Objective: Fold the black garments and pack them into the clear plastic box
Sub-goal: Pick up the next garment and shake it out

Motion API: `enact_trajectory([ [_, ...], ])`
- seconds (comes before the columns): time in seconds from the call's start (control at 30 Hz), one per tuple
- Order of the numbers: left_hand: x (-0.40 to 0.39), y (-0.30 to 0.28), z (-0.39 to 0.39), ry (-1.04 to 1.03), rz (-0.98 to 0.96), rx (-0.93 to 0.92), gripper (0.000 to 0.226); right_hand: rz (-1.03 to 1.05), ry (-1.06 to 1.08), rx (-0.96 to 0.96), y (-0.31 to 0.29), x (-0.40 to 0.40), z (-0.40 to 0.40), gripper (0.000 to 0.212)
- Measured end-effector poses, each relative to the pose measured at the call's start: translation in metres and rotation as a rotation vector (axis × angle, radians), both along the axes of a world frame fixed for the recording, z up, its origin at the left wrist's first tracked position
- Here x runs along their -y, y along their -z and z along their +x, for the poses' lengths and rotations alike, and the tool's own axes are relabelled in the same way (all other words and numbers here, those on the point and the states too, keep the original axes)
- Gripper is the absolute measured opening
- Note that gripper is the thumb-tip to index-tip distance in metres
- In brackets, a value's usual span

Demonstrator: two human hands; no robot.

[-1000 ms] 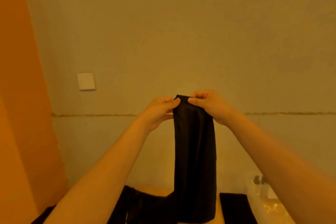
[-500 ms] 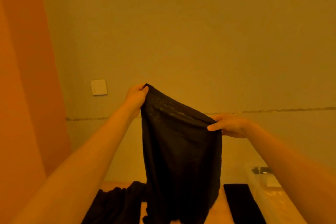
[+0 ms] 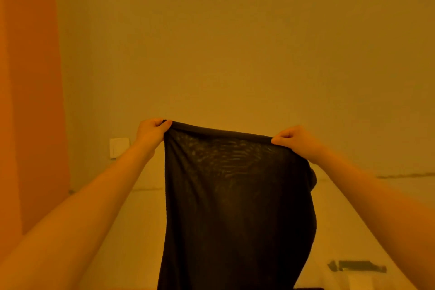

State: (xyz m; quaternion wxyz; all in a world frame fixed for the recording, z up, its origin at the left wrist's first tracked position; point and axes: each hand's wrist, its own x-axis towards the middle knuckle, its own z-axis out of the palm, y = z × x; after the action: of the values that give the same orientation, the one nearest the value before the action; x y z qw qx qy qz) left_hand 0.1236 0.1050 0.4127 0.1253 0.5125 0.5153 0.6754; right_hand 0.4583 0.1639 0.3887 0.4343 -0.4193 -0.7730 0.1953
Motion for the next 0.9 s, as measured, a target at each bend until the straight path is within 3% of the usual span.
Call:
enact_trajectory([
  [0.2, -0.012, -0.066, 0.005, -0.063, 0.131, 0.124, 0.028, 0.053, 0.068, 0.364, -0.064, 0.003, 0.025, 0.009],
  [0.27, -0.015, -0.063, 0.003, -0.058, 0.103, 0.15, 0.029, 0.068, 0.125, 0.397, -0.062, 0.0, 0.033, 0.014],
  [0.43, -0.012, -0.051, -0.002, 0.038, 0.057, 0.266, 0.033, 0.171, 0.191, 0.23, -0.065, -0.009, 0.043, 0.018],
  [0.67, -0.008, -0.053, -0.014, 0.021, 0.071, 0.305, 0.034, 0.133, 0.272, 0.613, -0.074, -0.011, 0.037, 0.007],
  [0.9, -0.003, -0.034, -0.042, 0.011, 0.063, 0.39, 0.037, 0.146, 0.215, 0.28, -0.065, -0.01, 0.035, 0.026],
])
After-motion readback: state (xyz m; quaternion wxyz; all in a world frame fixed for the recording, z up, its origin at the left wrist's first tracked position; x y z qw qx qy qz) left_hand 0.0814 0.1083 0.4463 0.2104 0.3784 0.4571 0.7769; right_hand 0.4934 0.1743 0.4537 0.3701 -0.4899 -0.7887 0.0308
